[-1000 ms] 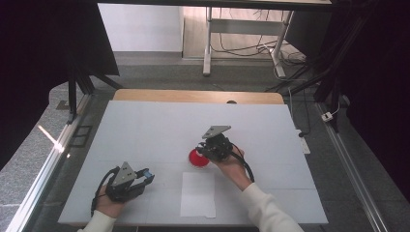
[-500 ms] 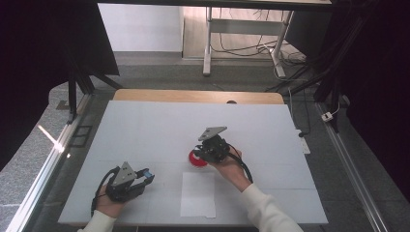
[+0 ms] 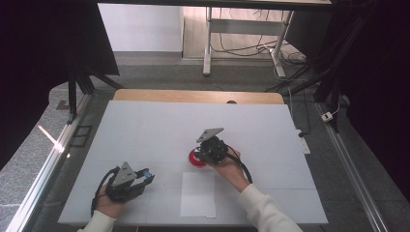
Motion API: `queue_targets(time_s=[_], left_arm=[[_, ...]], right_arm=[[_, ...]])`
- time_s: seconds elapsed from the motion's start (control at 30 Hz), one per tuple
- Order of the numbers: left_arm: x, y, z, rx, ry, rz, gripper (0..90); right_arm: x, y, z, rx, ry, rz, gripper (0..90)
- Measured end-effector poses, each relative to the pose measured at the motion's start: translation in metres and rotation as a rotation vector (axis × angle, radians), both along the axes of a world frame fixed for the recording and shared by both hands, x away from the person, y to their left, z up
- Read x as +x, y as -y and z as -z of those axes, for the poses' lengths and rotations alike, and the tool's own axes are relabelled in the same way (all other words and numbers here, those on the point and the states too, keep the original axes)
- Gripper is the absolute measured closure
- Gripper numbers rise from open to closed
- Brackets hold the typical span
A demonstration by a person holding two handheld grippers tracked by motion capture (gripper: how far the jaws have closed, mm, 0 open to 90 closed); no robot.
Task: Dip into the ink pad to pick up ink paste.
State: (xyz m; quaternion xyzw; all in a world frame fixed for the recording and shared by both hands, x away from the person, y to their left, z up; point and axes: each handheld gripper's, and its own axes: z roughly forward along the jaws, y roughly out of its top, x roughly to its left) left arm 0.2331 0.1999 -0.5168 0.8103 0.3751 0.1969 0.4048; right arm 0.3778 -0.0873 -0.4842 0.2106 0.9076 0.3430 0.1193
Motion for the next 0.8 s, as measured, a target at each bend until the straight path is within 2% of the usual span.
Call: queue_targets(time_s=[0.27,0.47,0.8], left_arm=[[0.0001,0.0002,0.0001,0.001,0.0,0.001,65.3],[-0.0003,0.0002,0.0,0.001,0.0,0.001,65.3],[-0.0005,0.0005,-0.0001,0.0,0.002,0.001,65.3]], right_arm=[[-0.0008,-0.0007,0.001,0.003,-0.002,0.007,75.2],[-0.0011,-0.0019,0.0037,-0.017,0.005,0.002,75.3],[-0.0013,-0.0011,0.0044,-0.005,-0.001,0.009,75.3]])
